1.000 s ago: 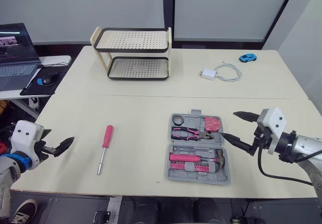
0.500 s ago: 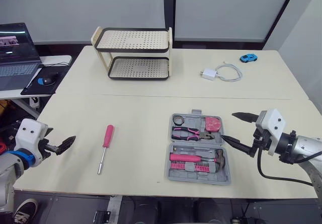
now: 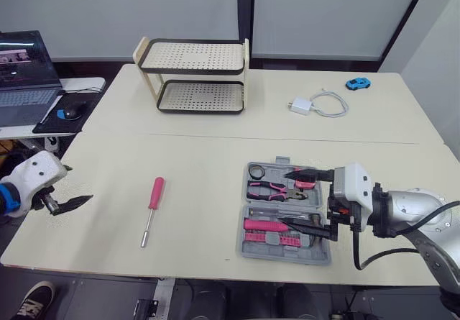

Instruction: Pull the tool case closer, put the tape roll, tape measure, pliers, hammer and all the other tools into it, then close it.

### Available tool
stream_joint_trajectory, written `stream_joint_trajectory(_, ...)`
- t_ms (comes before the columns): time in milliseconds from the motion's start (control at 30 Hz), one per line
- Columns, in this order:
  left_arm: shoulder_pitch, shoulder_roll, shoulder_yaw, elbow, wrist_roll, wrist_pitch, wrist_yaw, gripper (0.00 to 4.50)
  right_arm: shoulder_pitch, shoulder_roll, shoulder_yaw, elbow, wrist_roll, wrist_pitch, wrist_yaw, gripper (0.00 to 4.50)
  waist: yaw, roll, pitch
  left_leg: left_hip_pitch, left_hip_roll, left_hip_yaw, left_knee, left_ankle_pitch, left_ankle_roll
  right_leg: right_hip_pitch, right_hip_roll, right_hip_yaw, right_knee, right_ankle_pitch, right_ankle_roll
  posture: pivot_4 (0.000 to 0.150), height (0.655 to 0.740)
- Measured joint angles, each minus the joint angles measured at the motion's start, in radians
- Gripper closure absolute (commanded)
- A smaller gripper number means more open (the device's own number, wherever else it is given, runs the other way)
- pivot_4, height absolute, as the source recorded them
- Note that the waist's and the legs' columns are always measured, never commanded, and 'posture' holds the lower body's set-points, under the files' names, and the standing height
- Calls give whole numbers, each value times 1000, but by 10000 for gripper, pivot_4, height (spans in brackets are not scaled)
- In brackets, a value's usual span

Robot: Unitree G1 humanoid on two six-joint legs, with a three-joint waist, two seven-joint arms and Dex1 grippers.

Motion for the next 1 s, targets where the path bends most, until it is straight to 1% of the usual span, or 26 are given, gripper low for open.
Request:
stream_joint_trajectory(67,-91,17,-79,75,62,-145,-36,573,-1,5,14,-11,-5,1,-7,0,-1,0,0,-1,0,0,0,0,0,-1,0,0,1,0,0,1500,7400)
stream_joint_trajectory(133,-146,20,-139,116,110,-249,-58,573,1,5,29,-16,-11,1,-10,0,-1,0,0,-1,0,1,0,0,0,-2,0,0,1,0,0,1500,7400)
stream_joint_trajectory(200,-255,18,-243,191,194,-412,-81,573,4,6,49,-22,-20,0,-15,0,-3,-1,0,-2,0,1,0,0,0,-2,1,0,2,0,0,1500,7400)
stream_joint_trajectory(233,-273,17,-260,201,210,-447,-81,573,5,7,50,-24,-23,0,-16,0,-3,-1,0,-2,0,1,1,0,0,-2,1,0,2,0,0,1500,7400)
stream_joint_trajectory(267,-328,12,-300,242,244,-505,-80,573,5,9,51,-24,-28,0,-24,0,-4,-1,0,-2,0,1,1,0,0,-2,1,-1,3,0,0,1500,7400)
stream_joint_trajectory(400,-468,-18,-390,356,337,-659,-59,573,6,13,56,-28,-40,0,-42,0,-8,-1,0,-2,-2,2,1,0,0,-3,3,-1,3,0,0,1500,7400)
stream_joint_trajectory(600,-576,-81,-503,468,441,-864,-14,573,15,13,58,-32,-47,1,-64,0,-21,-2,1,-2,-2,2,2,0,0,-2,3,-1,6,0,0,1500,7400)
stream_joint_trajectory(667,-631,-98,-546,503,483,-932,6,573,26,13,59,-37,-47,2,-69,0,-23,-6,2,-3,-2,2,3,0,0,-2,3,-1,12,-1,1,1500,7400)
stream_joint_trajectory(767,-704,-119,-608,545,560,-1011,45,573,27,13,61,-48,-47,2,-78,0,-26,-7,3,-3,-2,3,3,0,0,-4,4,-1,15,-1,2,1500,7400)
stream_joint_trajectory(1000,-798,-179,-735,585,746,-1094,188,573,31,16,74,-55,-47,4,-95,0,-28,-8,3,-3,-2,3,3,1,0,-4,5,-1,16,-1,2,1500,7400)
